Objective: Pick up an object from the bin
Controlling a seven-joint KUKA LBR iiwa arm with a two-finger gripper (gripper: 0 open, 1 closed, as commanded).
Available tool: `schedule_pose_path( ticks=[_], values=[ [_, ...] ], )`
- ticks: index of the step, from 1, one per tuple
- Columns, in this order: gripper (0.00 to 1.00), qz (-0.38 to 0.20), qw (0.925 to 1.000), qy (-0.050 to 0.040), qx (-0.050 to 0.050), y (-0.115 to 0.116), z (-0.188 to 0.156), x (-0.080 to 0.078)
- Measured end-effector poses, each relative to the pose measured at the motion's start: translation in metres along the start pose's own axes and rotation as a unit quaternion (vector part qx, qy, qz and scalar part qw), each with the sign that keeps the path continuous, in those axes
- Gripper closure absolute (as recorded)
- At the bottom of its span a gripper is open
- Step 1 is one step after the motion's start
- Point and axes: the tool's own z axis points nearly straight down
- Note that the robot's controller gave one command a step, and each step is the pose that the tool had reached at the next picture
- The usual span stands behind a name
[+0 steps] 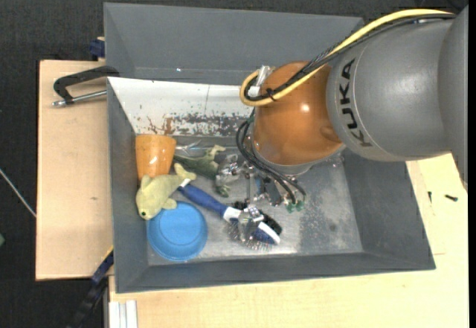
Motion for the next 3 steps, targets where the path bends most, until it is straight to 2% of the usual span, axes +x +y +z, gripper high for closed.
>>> schedule_pose_path(
  ticks=[1, 2, 3],
  values=[
    [0.00, 0.026, 0.9997, 0.0026, -0.001, -0.030, 0.071, -0.006],
    [1.00, 0.025, 0.9996, -0.0100, 0.001, -0.030, 0.065, -0.012],
    [1.00, 0.021, 0.9998, -0.0018, 0.002, -0.051, -0.051, -0.003]
  ],
)
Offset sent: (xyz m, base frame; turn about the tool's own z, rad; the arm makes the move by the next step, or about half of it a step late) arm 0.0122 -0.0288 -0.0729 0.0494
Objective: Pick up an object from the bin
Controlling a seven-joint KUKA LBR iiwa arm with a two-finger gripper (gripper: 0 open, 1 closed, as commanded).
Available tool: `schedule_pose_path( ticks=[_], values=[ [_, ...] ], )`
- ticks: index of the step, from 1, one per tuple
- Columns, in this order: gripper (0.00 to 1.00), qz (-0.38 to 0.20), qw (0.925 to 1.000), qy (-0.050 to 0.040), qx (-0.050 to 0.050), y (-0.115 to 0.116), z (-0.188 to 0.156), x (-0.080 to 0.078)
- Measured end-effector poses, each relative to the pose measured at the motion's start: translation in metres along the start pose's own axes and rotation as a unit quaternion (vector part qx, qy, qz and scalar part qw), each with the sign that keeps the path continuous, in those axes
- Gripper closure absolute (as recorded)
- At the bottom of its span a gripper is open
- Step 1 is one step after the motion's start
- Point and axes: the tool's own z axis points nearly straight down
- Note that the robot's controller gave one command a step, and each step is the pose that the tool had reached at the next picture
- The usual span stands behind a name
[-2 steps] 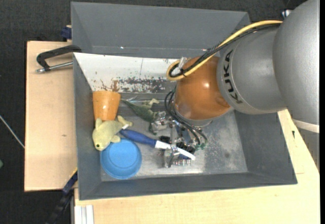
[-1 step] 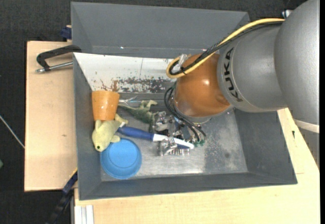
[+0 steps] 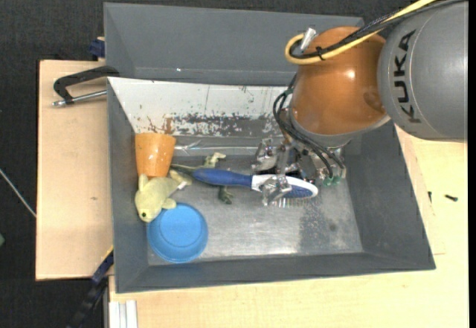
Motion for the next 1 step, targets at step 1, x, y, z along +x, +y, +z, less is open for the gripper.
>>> schedule_pose_path(
  ticks=[1],
  values=[
    [1.00, -0.013, 0.9999, -0.0009, 0.000, 0.0049, -0.0918, -0.0001]
  ],
)
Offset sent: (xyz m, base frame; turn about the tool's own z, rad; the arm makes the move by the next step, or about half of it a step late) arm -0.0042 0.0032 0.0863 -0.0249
